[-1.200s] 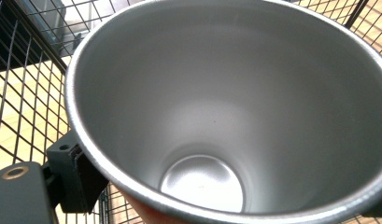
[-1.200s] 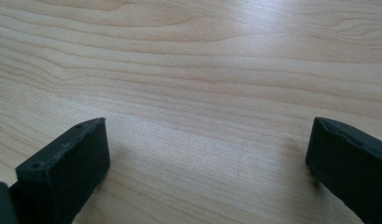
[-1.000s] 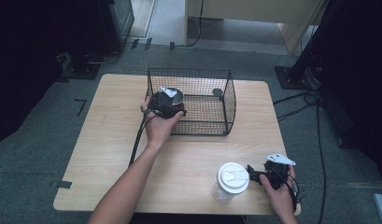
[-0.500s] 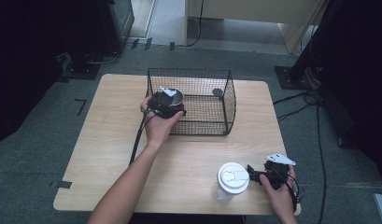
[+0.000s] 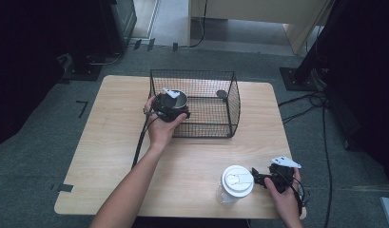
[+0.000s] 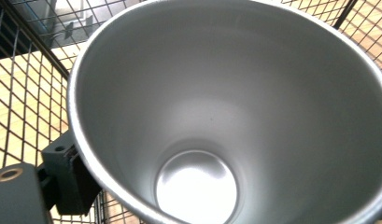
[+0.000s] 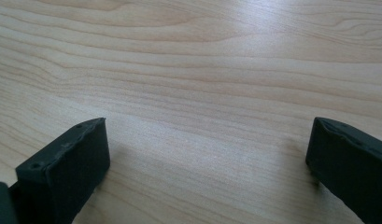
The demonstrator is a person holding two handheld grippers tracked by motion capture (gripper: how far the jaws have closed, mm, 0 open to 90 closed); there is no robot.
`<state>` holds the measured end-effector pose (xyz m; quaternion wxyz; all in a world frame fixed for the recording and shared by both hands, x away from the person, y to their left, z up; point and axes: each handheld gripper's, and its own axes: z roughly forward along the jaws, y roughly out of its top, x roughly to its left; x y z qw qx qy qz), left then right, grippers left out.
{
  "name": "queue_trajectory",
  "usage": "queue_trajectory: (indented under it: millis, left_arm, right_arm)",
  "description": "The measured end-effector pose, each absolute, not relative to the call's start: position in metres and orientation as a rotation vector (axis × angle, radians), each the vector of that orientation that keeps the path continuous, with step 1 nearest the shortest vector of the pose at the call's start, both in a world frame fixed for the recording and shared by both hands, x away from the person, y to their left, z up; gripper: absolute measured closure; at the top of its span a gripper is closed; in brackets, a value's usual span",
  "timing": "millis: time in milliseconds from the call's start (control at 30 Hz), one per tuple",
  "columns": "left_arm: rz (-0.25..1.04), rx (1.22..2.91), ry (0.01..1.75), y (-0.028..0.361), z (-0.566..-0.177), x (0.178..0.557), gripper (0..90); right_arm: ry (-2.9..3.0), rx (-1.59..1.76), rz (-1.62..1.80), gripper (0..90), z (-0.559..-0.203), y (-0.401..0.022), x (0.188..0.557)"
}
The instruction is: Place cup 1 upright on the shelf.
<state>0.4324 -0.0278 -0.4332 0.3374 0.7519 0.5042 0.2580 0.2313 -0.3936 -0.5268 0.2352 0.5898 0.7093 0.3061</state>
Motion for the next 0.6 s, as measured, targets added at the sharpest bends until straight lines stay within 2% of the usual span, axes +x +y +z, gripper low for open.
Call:
queue_trajectory:
  millis: [267, 600]
  left_arm:
    - [0.676, 1.945, 1.286, -0.0278, -0.4331, 0.4325, 2.3]
    - [0.705, 1.927, 1.279, -0.0293, -0.4324, 0.4267, 2.5]
  right_arm:
    - [1.946, 1.618, 0.840, 0.0, -0.5268, -0.3936, 0.2313]
    - [1.947, 1.618, 0.840, 0.0, -0.5268, -0.3936, 0.2313]
